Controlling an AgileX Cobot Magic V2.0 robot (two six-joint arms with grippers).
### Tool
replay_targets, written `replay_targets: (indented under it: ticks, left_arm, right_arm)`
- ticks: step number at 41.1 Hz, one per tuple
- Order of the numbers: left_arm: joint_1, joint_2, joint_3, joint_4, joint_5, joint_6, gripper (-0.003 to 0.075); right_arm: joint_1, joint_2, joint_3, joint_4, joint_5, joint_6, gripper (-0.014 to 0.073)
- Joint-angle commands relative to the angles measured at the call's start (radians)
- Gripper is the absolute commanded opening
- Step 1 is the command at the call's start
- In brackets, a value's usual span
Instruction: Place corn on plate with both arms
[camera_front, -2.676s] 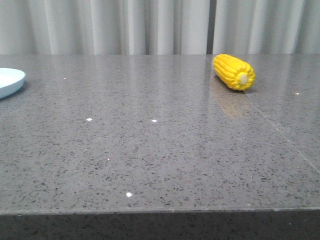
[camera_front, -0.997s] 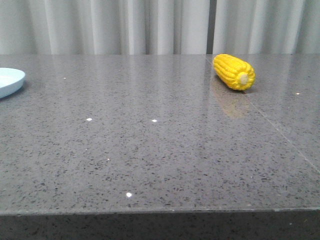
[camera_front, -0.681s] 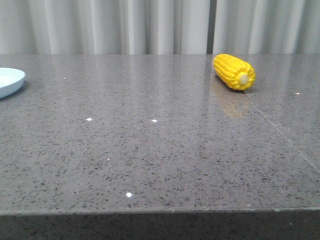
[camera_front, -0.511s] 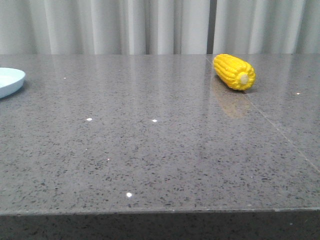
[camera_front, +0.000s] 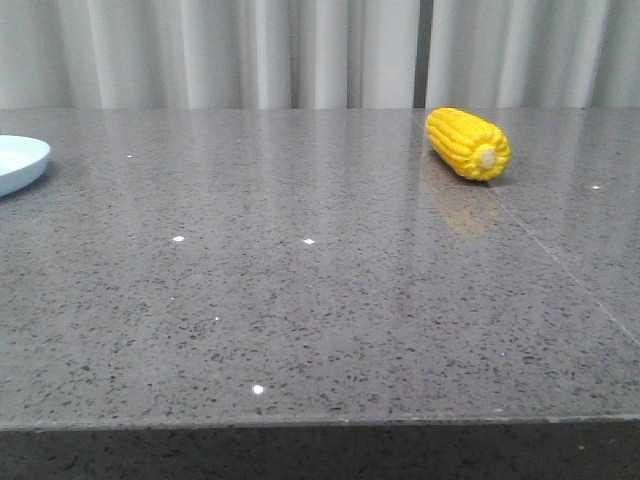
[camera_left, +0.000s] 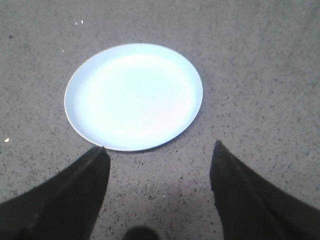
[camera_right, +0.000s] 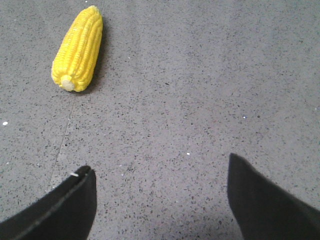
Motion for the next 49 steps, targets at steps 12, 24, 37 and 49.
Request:
replay_targets:
  ticks: [12, 24, 37, 49]
  left_arm:
    - [0.231, 0.344, -0.191, -0.019, 0.033, 0.027, 0.0441]
    - [0.433, 0.571, -0.279, -0.429, -0.003, 0.335, 0.0441]
    - [0.443, 0.783, -0.415, -0.444, -0.023, 0.341, 0.044]
    - [0.429, 0.876, -0.474, -0.457, -0.022, 0.341, 0.044]
  right_arm:
    - [-0.003, 0.006, -0.034, -0.008, -0.07, -0.01, 0.0572]
    - [-0.003, 0.006, -0.034, -0.008, -0.07, -0.01, 0.0572]
    - [-0.003, 0.006, -0.034, -0.008, -0.07, -0.01, 0.0572]
    - [-0.003, 0.006, -0.034, -0.008, -0.07, -0.01, 0.0572]
